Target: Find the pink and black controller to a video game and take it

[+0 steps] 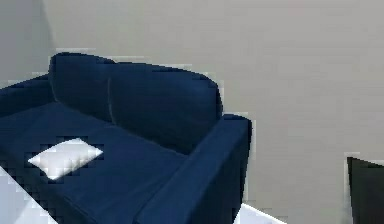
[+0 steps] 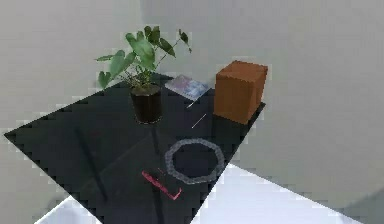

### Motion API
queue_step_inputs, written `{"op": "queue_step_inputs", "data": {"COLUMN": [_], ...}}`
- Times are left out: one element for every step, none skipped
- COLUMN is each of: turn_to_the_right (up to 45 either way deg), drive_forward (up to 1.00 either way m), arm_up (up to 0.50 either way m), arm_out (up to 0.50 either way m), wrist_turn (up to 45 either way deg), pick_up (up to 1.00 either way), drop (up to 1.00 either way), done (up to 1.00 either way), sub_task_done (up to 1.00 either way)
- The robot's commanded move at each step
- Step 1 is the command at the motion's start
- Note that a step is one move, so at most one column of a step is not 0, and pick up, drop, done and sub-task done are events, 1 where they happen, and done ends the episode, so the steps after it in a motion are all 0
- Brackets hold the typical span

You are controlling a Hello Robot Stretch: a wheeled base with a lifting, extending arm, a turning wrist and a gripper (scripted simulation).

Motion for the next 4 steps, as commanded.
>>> {"op": "queue_step_inputs", "data": {"turn_to_the_right": [45.0,45.0,42.0,0.0], "drive_forward": [0.0,0.0,0.0,0.05], "arm_up": [0.0,0.0,0.0,0.0], "arm_out": [0.0,0.0,0.0,0.0], "wrist_turn": [0.0,0.0,0.0,0.0], "pick_up": [0.0,0.0,0.0,0.0], "drop": [0.0,0.0,0.0,0.0], "done": [0.0,0.0,0.0,0.0], "sub_task_done": [0.0,0.0,0.0,0.0]}}
